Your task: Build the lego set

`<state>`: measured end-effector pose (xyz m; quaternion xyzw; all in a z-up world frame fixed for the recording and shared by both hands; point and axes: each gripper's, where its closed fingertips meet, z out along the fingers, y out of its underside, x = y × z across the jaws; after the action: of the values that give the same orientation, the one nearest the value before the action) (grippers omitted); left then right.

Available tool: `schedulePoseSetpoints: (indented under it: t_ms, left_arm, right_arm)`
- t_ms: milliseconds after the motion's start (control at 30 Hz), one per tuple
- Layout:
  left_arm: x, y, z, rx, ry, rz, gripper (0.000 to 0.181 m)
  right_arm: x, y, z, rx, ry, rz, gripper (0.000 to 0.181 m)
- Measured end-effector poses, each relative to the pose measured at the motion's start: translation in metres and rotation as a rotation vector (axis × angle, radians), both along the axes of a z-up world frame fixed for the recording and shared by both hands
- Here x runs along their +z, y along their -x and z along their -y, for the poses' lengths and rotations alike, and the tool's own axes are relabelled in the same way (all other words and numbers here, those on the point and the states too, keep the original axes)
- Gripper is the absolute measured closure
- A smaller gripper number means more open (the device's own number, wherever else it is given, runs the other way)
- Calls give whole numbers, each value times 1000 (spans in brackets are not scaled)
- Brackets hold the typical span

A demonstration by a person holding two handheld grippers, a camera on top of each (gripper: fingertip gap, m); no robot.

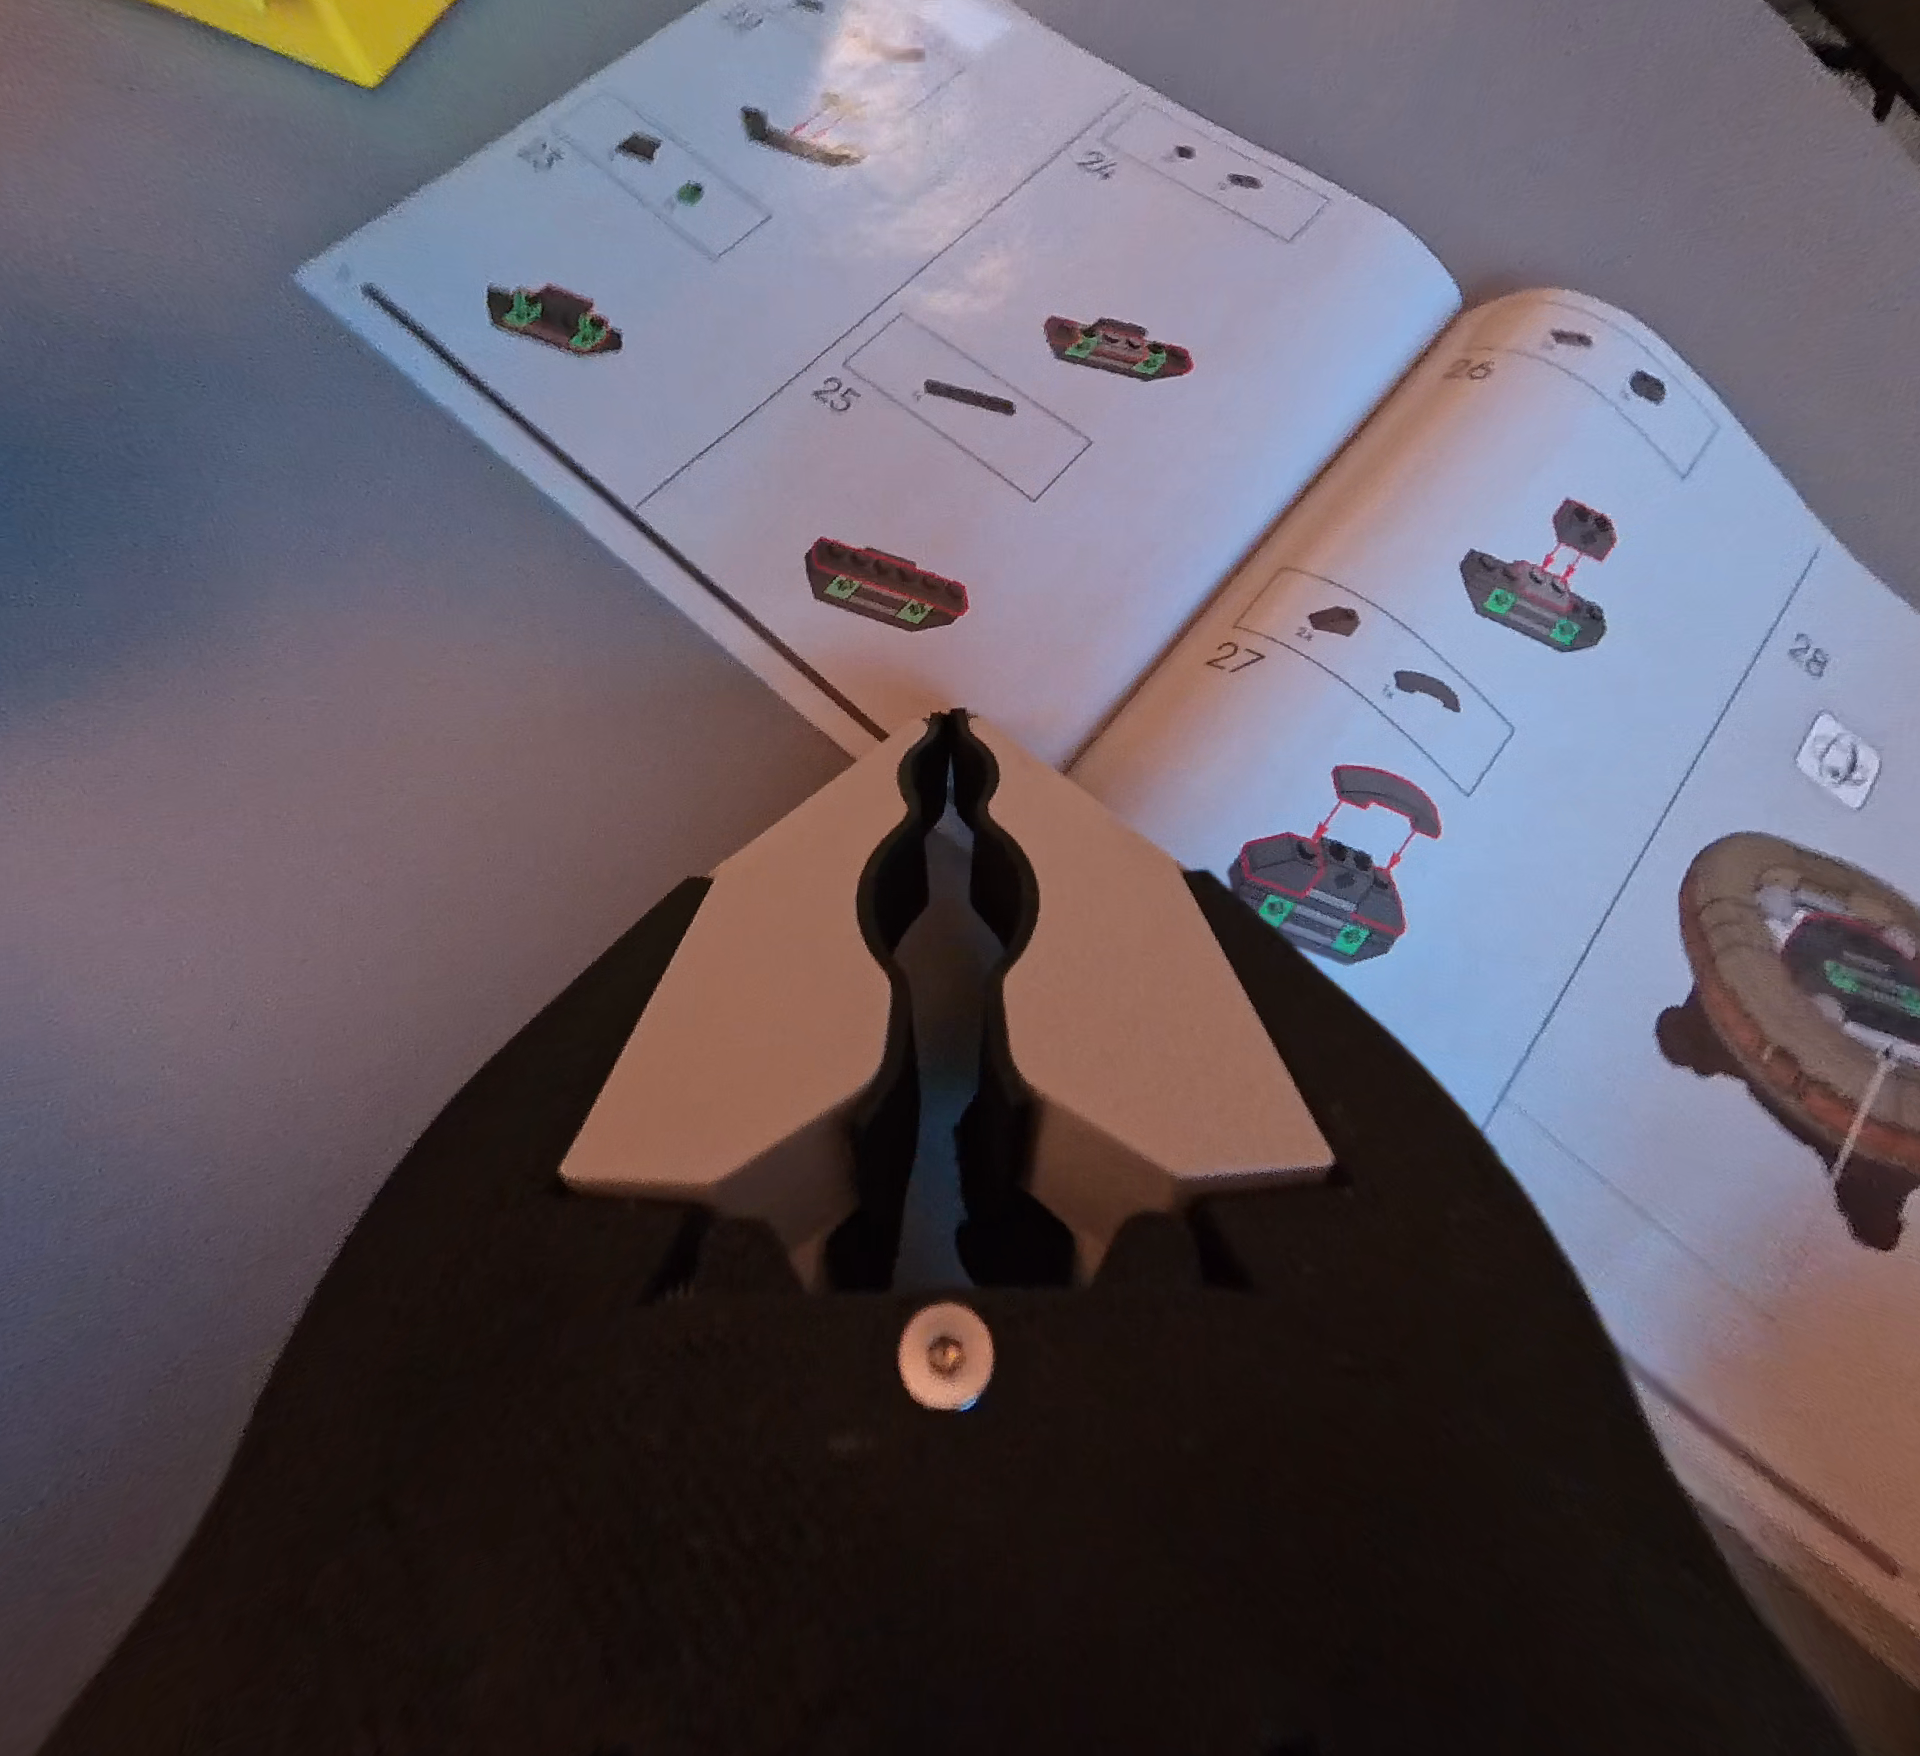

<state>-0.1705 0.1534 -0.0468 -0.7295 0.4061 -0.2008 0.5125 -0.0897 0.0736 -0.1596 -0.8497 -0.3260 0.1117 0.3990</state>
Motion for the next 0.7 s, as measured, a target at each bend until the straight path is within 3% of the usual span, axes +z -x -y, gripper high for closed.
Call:
schedulePoseSetpoints:
  t_ms: [100, 167, 267, 300, 367, 400, 533, 700]
  left_arm:
    - [0, -1, 0, 0, -7, -3, 164]
    - [2, -2, 2, -7, -10, 7, 165]
    - [7, -3, 4, -10, -29, 19, 165]
    - [9, -3, 5, -11, -36, 30, 165]
    - [14, -6, 8, -25, -39, 63, 165]
    - [17, -9, 10, -35, -39, 82, 166]
    - [23, -20, 21, -83, -42, 125, 166]
    - [15, -33, 29, -125, -35, 93, 166]
  right_arm:
    - [3, 6, -3, 30, -32, 44, 181]
    - [23, -6, -4, 17, -101, 17, 181]
    - [82, -74, -9, -70, -318, 39, 173]
    - [103, -111, -9, -136, -387, 56, 160]
    - [124, -173, 2, -198, -416, -12, 109]
    - [121, -199, 11, -219, -377, -61, 95]
    - [78, -247, 40, -204, -228, -148, 79]
    - [39, -248, 42, -155, -84, -80, 69]
